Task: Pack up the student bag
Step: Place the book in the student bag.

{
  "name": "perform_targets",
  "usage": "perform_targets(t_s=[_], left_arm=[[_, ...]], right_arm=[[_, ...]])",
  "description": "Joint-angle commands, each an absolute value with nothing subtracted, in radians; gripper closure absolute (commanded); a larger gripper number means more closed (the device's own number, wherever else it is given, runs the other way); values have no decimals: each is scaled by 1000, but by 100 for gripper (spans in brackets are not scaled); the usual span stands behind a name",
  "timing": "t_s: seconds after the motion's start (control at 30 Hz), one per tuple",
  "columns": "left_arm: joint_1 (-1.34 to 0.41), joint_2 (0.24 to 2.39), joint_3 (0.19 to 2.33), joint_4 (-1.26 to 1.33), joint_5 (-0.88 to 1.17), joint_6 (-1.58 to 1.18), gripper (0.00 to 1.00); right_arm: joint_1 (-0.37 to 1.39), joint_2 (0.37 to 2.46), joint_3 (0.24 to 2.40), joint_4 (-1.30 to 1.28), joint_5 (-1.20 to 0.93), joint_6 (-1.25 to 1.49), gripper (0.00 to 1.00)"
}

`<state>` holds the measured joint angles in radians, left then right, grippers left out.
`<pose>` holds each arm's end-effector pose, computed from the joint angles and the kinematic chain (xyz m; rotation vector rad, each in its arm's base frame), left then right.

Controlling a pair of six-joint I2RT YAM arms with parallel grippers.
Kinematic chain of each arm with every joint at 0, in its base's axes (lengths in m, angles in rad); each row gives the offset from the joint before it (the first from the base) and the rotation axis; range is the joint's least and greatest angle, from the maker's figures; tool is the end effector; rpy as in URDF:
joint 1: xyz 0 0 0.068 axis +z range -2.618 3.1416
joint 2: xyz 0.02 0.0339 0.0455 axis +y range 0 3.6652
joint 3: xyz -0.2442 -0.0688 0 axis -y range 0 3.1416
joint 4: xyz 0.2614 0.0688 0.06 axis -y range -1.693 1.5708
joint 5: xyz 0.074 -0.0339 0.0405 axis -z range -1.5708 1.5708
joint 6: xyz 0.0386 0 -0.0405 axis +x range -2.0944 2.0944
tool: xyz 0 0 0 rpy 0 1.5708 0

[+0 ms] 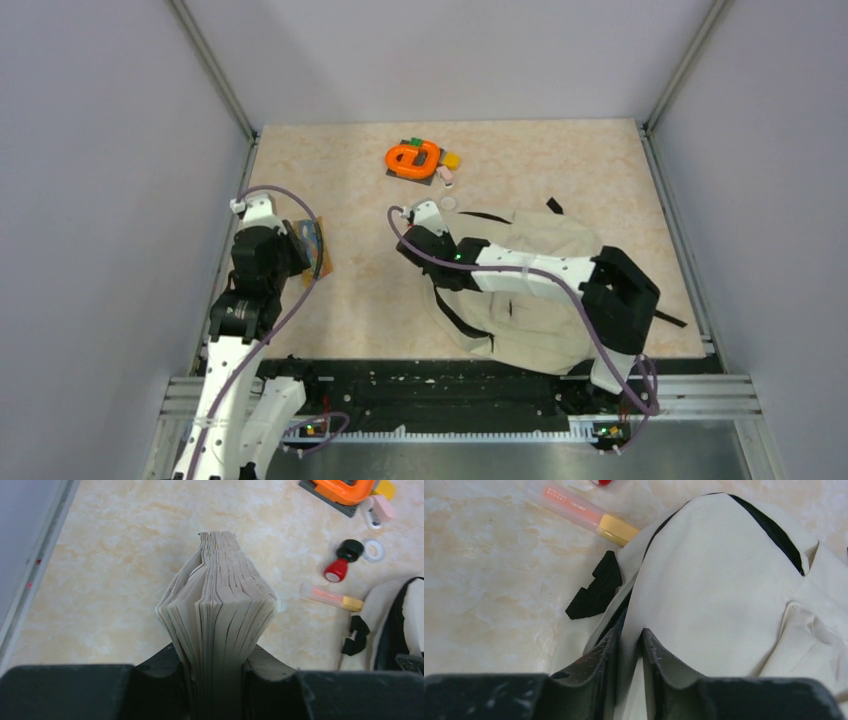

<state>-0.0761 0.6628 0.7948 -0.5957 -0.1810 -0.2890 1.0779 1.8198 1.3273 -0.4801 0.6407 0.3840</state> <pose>0.1789 -0.0067 0.3076 -0.3278 2.0000 -0.0464 0.2086 0.3397 0.1927 -0.5571 2.2281 -0.0941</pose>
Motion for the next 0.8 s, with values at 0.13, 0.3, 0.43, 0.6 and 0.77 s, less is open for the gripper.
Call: perform_targets(t_s=[0.13, 0.3, 0.43, 0.6, 0.77], left_arm=[[-72, 647, 792, -370, 248, -332, 100], [-94, 719, 704, -99, 570, -599, 100], [-197, 778, 646, 112, 612, -749, 100], [-348, 888, 608, 312, 574, -882, 100], [-399, 1013, 598, 414, 617, -962, 100]], right_arm=[[1065, 1507, 1195, -411, 580, 423, 92], [1034, 1268, 966, -215, 531, 430, 100], [984, 1063, 802, -52, 455, 462, 100], [950, 922, 693, 60, 401, 505, 100], [950, 865, 676, 111, 394, 500, 100]])
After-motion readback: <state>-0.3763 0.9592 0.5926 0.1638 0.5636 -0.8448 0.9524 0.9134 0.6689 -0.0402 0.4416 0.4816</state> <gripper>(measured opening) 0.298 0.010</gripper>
